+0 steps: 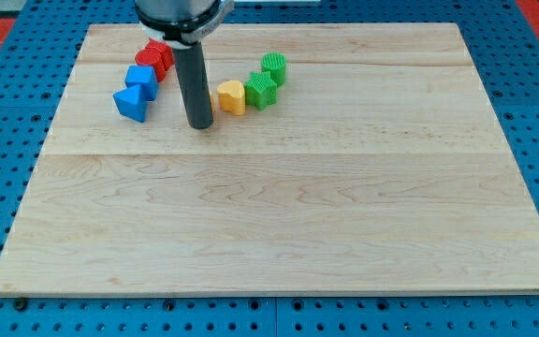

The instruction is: Arrange the red blocks and blue blocks in a row

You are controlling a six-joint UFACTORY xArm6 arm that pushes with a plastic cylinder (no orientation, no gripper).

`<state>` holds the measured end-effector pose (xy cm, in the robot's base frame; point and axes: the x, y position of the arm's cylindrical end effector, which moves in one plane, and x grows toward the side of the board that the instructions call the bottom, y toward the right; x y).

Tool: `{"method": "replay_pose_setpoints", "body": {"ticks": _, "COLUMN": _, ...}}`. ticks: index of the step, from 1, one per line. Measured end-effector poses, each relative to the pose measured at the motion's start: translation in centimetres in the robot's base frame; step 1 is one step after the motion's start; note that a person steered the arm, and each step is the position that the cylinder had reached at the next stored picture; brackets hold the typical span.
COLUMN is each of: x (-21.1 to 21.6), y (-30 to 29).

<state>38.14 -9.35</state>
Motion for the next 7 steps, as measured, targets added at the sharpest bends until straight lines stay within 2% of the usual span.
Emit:
{"method": "replay_pose_setpoints", "body": {"ticks": 1, "x": -1.5, "y": -1.7}}
{"method": "replay_pose_setpoints", "body": {"ticks": 2, "x": 2.3, "y": -3.1}}
{"method": "replay_pose_setpoints", "body": {"ticks": 3, "x": 2.0, "y": -10.0}}
{"method": "replay_pose_setpoints", "body": {"ticks": 6, "x": -2.1, "y": -10.3}}
{"method": "replay_pose_setpoints", "body": {"ticks": 7, "x": -0.9, "y": -10.9}}
